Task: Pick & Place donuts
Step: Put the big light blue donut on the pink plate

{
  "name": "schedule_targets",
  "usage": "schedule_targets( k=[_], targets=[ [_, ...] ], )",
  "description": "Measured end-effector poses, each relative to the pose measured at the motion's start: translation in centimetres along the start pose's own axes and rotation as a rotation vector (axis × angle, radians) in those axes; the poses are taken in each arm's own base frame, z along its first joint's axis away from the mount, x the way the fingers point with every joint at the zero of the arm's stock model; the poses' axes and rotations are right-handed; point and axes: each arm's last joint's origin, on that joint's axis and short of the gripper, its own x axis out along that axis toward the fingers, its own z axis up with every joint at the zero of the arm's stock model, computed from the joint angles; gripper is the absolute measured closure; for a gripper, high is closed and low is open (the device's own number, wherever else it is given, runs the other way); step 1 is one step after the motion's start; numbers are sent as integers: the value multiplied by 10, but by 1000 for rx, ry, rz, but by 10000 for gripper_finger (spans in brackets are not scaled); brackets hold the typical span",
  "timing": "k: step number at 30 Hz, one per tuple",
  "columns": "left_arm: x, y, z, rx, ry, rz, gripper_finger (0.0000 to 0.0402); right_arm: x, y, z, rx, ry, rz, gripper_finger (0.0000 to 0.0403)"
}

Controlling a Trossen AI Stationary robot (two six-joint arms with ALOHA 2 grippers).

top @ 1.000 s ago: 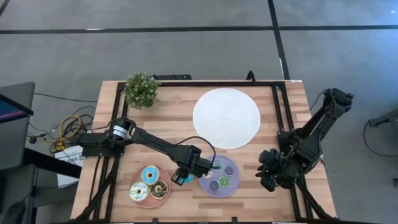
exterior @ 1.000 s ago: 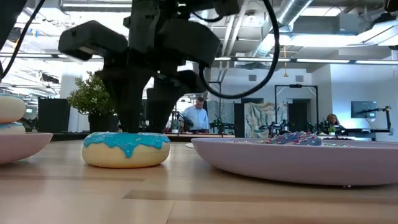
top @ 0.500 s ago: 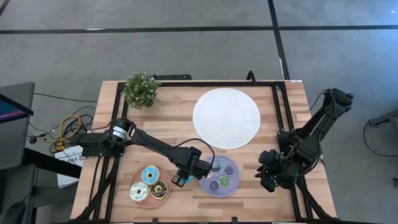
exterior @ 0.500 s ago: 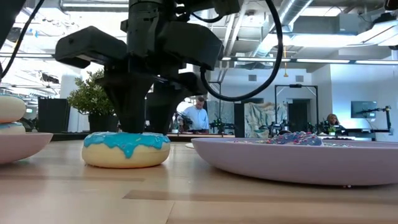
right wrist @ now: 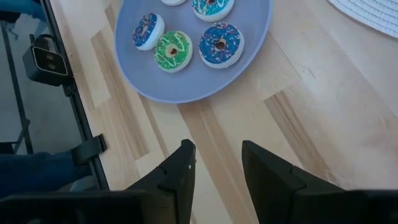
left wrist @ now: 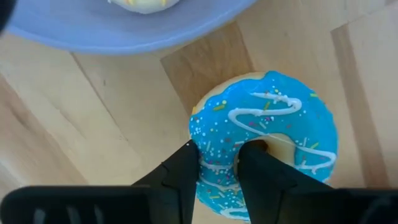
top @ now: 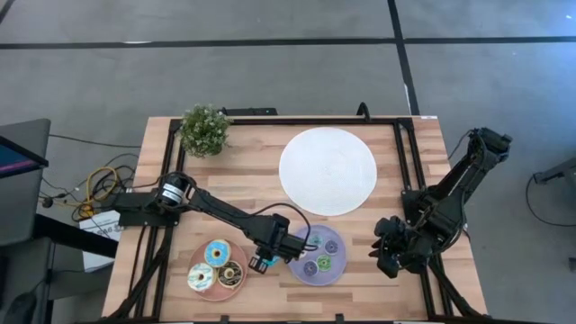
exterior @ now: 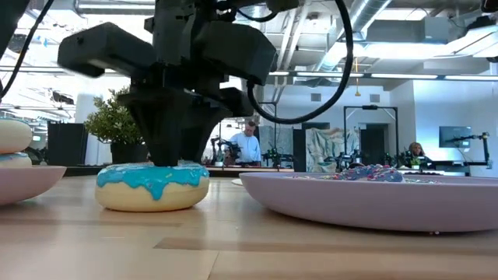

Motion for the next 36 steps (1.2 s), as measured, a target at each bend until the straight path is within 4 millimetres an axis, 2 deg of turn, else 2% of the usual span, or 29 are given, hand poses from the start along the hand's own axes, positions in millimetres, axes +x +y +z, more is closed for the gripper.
schedule_targets(
  k=[10, 15, 29, 36],
  targets=[
    [-34, -1, 11, -33, -12, 0, 303, 0, 0, 0, -7, -1, 0, 280],
    [-51, -10, 15, -49, -17, -1, 303, 0, 0, 0, -9, -1, -1, 280],
    [-54, -50, 17, -147, -20, -19, 303, 2, -1, 5, 12, -10, -11, 280],
    [-54, -66, 15, -260, -4, -44, 303, 4, -4, 11, 41, -22, -25, 280]
  ],
)
